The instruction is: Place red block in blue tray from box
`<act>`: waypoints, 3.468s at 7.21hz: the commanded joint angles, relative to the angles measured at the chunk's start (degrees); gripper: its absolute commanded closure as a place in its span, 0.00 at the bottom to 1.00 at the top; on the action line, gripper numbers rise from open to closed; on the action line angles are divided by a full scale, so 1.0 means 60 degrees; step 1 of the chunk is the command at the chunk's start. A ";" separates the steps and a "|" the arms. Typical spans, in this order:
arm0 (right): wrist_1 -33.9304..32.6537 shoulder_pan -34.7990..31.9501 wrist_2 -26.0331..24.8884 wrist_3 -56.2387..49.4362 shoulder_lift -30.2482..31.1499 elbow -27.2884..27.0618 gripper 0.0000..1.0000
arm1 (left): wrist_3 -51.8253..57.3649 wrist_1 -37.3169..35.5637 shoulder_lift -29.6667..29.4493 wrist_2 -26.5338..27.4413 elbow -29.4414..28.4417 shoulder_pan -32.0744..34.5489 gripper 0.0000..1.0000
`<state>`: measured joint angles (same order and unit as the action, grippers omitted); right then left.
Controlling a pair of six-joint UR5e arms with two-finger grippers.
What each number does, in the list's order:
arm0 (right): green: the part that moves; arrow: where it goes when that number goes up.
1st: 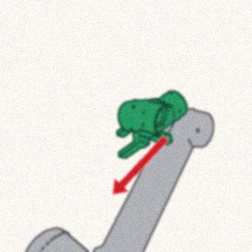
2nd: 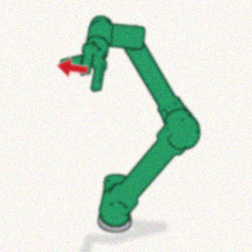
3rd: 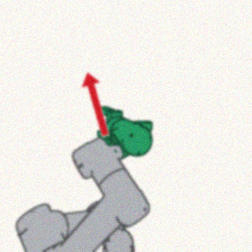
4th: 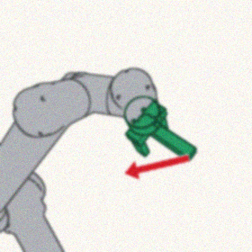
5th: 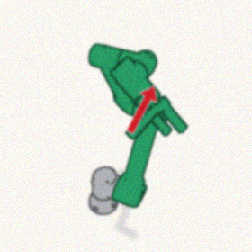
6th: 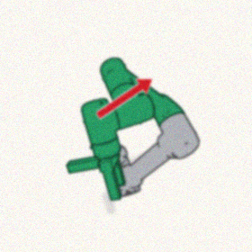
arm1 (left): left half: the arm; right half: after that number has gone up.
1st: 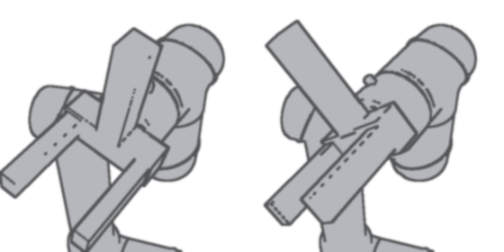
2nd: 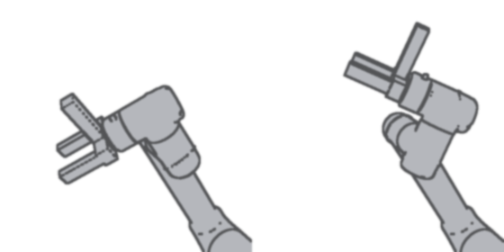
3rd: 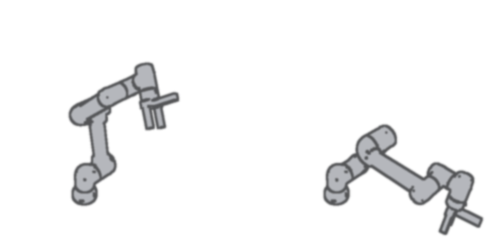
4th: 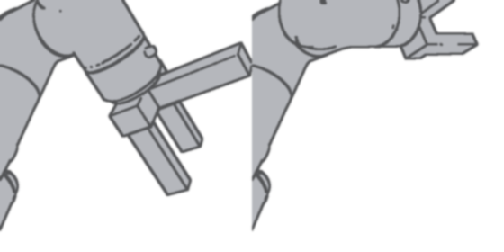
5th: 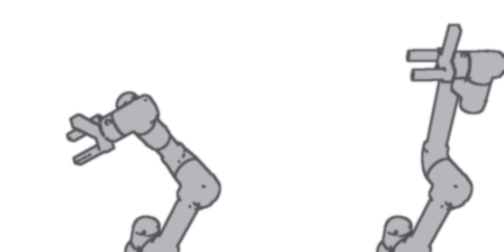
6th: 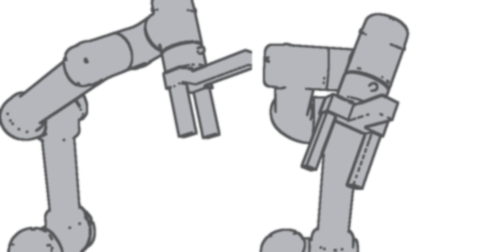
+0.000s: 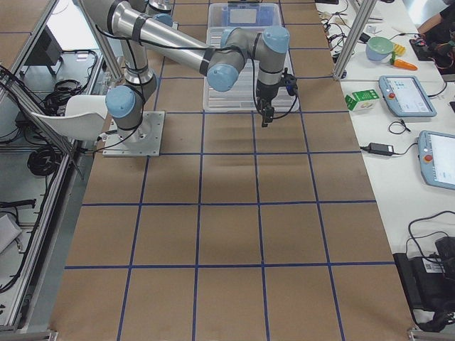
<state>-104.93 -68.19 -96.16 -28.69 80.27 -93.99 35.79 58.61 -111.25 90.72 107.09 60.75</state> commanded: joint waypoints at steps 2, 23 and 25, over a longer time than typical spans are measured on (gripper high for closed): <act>0.0040 0.0056 0.0235 0.0326 -0.0355 -0.0039 0.00 | -0.0366 0.1369 0.0783 0.0086 -0.0602 0.0246 0.00; 0.0129 -0.1831 0.0982 0.4366 -0.0313 -0.0434 0.00 | -0.5481 0.4807 0.3513 -0.0529 -0.2789 0.4129 0.00; 0.0085 -0.2329 0.0997 0.5131 -0.0371 -0.0419 0.00 | -0.5481 0.4807 0.3527 -0.0529 -0.2760 0.4143 0.00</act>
<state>-104.27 -80.28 -90.25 -0.56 78.20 -96.54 2.90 87.47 -90.11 87.53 90.42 85.58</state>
